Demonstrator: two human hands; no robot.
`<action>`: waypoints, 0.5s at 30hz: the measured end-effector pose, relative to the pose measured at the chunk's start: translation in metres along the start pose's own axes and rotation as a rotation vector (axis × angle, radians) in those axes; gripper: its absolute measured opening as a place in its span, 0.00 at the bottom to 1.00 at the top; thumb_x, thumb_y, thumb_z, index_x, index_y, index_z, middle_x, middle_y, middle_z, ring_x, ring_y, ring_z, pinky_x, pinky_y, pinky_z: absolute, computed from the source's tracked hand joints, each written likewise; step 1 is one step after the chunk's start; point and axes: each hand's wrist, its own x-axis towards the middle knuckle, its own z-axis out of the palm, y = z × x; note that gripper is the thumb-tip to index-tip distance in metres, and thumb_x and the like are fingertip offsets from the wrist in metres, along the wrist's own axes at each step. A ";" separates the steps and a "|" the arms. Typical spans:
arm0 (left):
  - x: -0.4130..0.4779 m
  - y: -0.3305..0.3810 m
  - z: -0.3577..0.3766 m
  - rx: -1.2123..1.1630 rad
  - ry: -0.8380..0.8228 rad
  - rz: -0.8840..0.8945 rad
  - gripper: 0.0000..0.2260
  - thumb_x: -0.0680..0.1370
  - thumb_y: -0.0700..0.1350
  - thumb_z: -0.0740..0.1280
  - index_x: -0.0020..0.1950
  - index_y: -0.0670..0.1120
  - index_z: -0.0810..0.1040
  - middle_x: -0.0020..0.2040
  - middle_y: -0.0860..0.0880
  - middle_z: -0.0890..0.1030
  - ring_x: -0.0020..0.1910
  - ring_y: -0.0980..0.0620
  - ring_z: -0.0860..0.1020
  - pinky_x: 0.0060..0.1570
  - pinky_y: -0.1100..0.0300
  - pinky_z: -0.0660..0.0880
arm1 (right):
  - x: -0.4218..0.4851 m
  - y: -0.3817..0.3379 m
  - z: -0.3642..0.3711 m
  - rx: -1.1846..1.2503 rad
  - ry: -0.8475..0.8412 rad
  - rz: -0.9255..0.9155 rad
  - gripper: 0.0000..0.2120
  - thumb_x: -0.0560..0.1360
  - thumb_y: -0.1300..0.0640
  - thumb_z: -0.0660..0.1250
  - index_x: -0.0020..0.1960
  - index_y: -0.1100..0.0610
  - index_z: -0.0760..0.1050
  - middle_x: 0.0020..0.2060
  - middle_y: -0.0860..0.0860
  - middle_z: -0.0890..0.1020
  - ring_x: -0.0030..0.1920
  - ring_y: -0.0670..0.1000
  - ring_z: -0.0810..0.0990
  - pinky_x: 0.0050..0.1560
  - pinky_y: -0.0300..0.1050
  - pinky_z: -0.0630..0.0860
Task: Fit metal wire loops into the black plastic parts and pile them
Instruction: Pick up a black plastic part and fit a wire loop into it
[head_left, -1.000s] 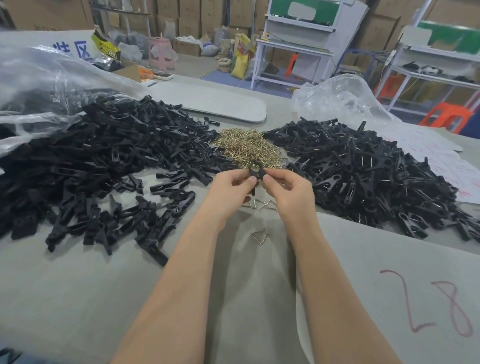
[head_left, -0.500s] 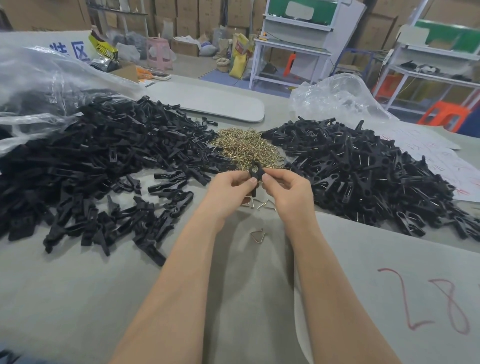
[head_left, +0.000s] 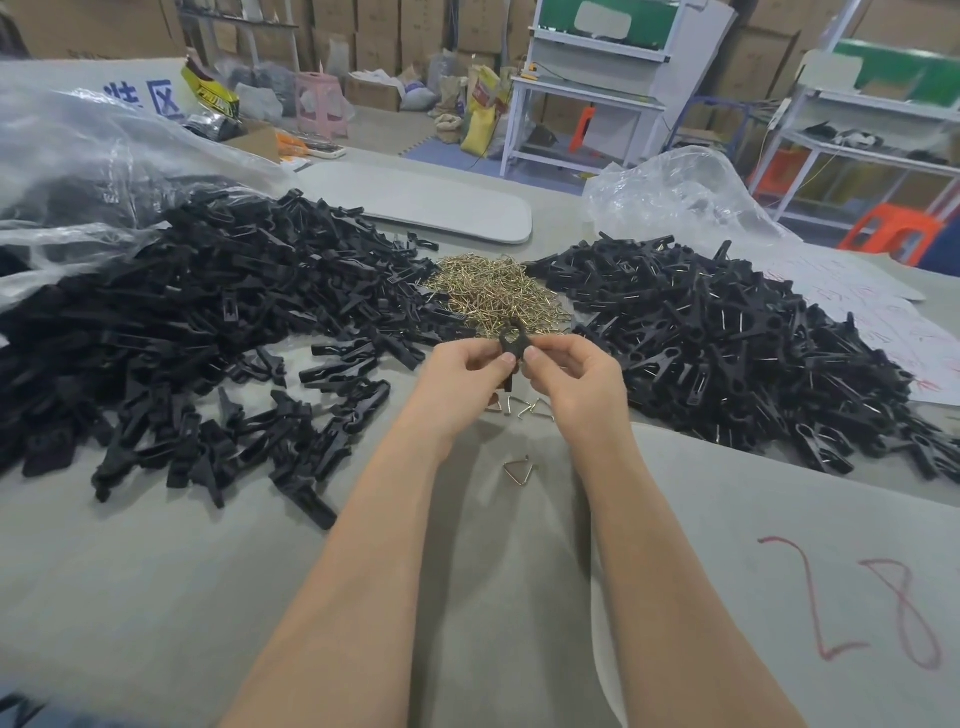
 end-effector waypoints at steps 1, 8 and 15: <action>0.000 0.002 0.000 0.008 0.031 0.024 0.08 0.79 0.39 0.63 0.46 0.49 0.80 0.41 0.48 0.80 0.43 0.51 0.75 0.51 0.54 0.75 | 0.000 0.000 0.001 0.016 0.037 0.012 0.06 0.75 0.64 0.67 0.46 0.53 0.75 0.38 0.50 0.81 0.40 0.48 0.80 0.46 0.41 0.78; 0.001 0.018 -0.005 0.007 0.501 0.292 0.09 0.79 0.43 0.63 0.58 0.44 0.79 0.49 0.52 0.81 0.46 0.58 0.79 0.48 0.68 0.75 | 0.001 -0.008 0.041 -0.121 -0.080 0.126 0.05 0.73 0.67 0.68 0.41 0.59 0.75 0.38 0.57 0.80 0.37 0.52 0.76 0.40 0.43 0.74; -0.008 0.023 -0.009 0.004 0.660 0.506 0.10 0.80 0.43 0.63 0.60 0.47 0.76 0.53 0.50 0.79 0.48 0.61 0.77 0.48 0.71 0.72 | -0.003 -0.016 0.091 0.229 -0.518 0.140 0.15 0.82 0.64 0.45 0.44 0.59 0.68 0.26 0.45 0.79 0.26 0.39 0.76 0.31 0.31 0.74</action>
